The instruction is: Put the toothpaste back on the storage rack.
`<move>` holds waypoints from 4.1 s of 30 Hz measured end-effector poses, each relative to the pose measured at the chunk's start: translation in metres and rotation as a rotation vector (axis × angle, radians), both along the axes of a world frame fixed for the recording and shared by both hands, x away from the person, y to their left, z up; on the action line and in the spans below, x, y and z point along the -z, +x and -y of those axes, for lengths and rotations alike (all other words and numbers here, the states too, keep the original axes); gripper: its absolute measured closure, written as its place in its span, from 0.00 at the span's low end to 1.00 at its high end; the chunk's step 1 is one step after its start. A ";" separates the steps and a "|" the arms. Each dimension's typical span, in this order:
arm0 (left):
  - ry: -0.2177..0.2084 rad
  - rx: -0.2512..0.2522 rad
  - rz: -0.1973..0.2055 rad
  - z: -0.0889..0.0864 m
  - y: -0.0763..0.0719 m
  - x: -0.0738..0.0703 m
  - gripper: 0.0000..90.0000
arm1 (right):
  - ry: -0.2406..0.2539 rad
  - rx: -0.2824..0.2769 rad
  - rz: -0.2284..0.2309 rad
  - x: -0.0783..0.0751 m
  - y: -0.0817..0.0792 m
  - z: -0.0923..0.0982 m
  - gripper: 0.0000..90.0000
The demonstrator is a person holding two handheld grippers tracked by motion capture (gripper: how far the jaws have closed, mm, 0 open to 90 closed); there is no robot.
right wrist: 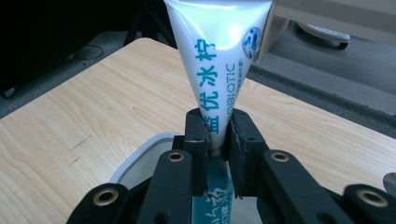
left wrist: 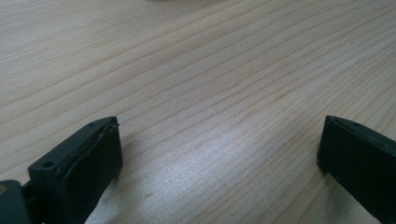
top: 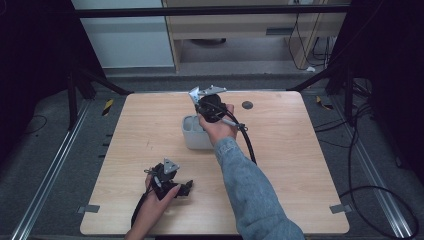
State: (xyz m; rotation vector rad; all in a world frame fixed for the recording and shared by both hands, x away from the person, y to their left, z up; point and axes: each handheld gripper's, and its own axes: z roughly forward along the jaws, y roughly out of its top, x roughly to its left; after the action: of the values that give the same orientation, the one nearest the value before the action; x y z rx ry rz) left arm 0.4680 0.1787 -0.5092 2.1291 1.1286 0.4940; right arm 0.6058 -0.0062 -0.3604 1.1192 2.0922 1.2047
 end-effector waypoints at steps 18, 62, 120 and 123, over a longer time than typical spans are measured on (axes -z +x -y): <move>0.000 0.000 0.000 0.000 0.000 0.000 0.00 | -0.030 -0.010 -0.018 0.008 -0.003 -0.006 0.88; -0.001 -0.001 0.000 0.000 0.000 0.000 0.00 | -0.075 -0.013 -0.072 0.028 -0.004 -0.009 0.88; 0.000 0.001 0.000 0.000 0.000 0.000 0.00 | -0.061 -0.009 -0.077 0.019 -0.008 -0.005 0.78; 0.000 0.000 0.000 0.000 0.000 0.000 0.00 | -0.061 -0.011 -0.072 0.017 -0.010 -0.004 0.77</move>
State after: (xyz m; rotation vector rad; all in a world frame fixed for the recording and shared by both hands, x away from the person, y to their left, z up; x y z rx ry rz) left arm 0.4680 0.1786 -0.5092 2.1293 1.1284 0.4933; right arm 0.5957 -0.0024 -0.3772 1.1404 2.1768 1.1135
